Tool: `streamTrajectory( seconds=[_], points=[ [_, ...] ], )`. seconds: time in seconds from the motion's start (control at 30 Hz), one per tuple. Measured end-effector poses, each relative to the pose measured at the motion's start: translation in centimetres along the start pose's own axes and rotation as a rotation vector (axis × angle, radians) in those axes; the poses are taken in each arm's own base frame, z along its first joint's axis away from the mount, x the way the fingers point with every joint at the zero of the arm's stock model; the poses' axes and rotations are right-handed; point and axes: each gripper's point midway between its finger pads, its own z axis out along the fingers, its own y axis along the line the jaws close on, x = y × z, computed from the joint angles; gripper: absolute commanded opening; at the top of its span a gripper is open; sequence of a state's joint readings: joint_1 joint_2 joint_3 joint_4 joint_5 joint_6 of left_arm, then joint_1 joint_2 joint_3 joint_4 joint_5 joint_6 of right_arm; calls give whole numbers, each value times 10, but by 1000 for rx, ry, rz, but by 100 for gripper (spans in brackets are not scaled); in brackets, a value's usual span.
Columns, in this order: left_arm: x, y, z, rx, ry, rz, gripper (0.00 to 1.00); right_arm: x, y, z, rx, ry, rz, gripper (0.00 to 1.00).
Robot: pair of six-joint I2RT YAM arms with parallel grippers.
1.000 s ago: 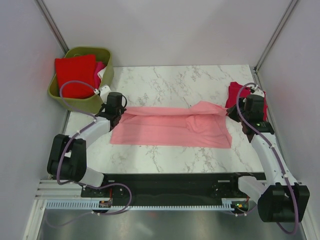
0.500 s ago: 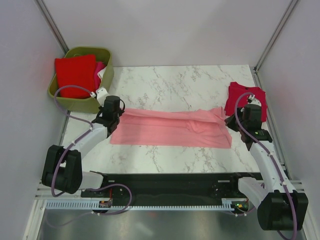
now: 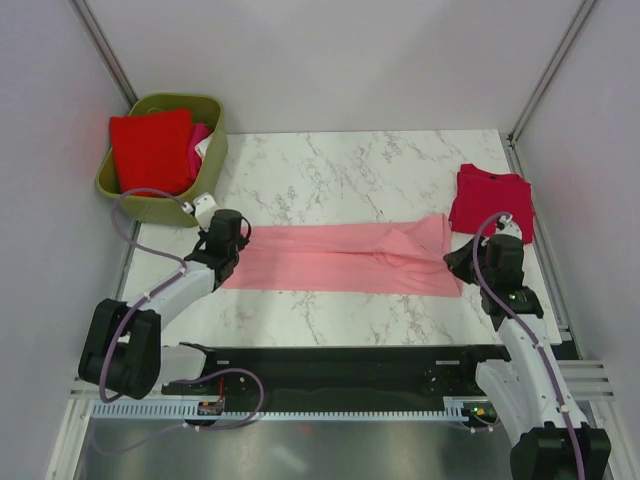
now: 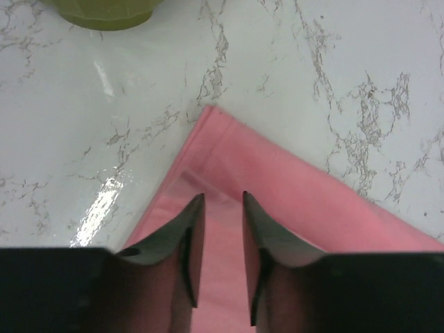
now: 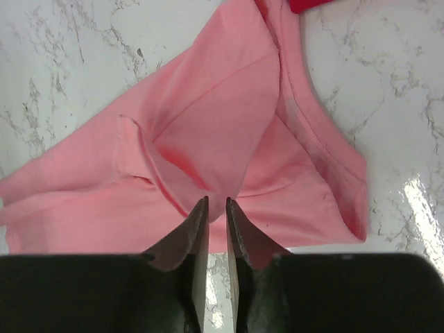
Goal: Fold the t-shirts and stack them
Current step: Fold the tshirt
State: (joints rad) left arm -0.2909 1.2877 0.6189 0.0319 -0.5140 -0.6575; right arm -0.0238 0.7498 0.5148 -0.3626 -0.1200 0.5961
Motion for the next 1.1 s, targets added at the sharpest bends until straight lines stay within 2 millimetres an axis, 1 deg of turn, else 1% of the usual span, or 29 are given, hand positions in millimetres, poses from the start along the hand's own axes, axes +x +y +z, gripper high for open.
streamTrajectory(
  seconds=[0.03,0.17,0.2,0.23,0.33,0.37,0.43,0.5,0.57,0.63,0.7,0.8,0.83,0.93,1.03,1.1],
  points=[
    [3,1,-1,2,4,-6,44,2,0,-2,-10,-10,9,35],
    [11,7,-12,17,2,-24,47,11,-2,-12,-49,-58,30,42],
    [12,10,-17,22,-5,-31,49,10,-1,-15,-63,-77,33,48],
    [11,12,-21,31,-16,-40,49,9,0,-19,-76,-95,35,49],
    [1,14,-33,63,-56,-71,50,-1,8,-26,-118,-153,30,49],
    [-3,12,-37,79,-66,-80,50,-3,10,-25,-127,-159,25,49],
    [-7,5,-40,113,-70,-91,50,-1,10,-18,-118,-128,20,49],
    [-4,-2,-41,144,-45,-79,50,6,7,-4,-90,-51,12,50],
    [2,-13,-39,176,-1,-63,47,10,6,10,-66,22,6,49],
    [7,-27,-36,213,48,-47,47,14,7,25,-45,95,-5,50],
    [11,-43,-35,251,85,-32,47,18,14,37,-46,144,-24,51],
    [19,-78,-38,326,137,3,47,27,33,52,-72,207,-67,52],
    [23,-92,-41,355,155,17,47,29,40,57,-86,219,-80,52],
    [37,-136,-47,442,214,62,47,34,50,73,-94,253,-98,52],
    [53,-180,-53,515,265,107,47,40,49,87,-78,279,-103,52],
    [62,-211,-57,563,296,131,47,43,45,92,-56,288,-107,54]
  ],
)
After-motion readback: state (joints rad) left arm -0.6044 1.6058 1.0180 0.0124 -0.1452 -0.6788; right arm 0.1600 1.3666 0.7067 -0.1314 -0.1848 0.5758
